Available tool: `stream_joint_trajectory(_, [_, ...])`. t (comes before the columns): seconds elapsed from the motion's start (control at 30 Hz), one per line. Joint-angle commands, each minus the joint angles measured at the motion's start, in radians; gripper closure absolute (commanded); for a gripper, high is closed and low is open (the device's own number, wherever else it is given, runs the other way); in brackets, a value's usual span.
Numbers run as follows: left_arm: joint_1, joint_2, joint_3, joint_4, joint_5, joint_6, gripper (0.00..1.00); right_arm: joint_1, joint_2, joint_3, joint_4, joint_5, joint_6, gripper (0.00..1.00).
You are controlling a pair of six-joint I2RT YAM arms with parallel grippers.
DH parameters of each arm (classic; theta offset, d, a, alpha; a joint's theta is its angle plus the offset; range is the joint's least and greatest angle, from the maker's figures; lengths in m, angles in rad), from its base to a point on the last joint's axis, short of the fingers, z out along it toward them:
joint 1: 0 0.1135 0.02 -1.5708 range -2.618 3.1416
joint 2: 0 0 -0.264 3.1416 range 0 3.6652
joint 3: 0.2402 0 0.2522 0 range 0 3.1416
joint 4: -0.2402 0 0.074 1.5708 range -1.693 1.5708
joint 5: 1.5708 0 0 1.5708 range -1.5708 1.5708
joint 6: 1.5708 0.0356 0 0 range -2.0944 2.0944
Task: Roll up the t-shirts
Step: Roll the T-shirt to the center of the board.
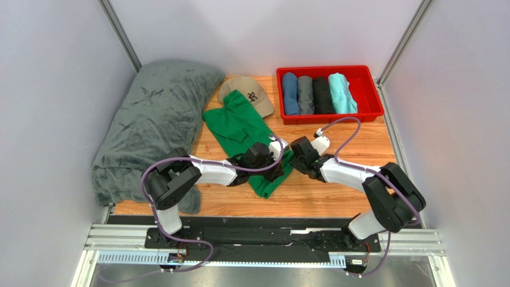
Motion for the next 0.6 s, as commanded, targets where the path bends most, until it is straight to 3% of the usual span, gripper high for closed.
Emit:
stream_joint_trajectory(0.0, [0.009, -0.051, 0.002, -0.001, 0.002, -0.019, 1.0, 0.006, 0.024, 0.024, 0.037, 0.013, 0.001, 0.6])
stream_joint_trajectory(0.27, [0.027, -0.048, -0.001, -0.024, 0.013, -0.041, 1.0, 0.007, 0.065, 0.022, 0.08, 0.042, 0.007, 0.59])
stream_joint_trajectory(0.43, [0.027, -0.047, -0.003, -0.031, 0.03, -0.036, 1.0, 0.007, 0.099, 0.064, -0.005, 0.075, 0.043, 0.79])
stream_joint_trajectory(0.57, [0.027, -0.054, -0.001, -0.038, 0.041, -0.009, 1.0, 0.007, 0.096, 0.12, -0.183, 0.116, 0.053, 0.95])
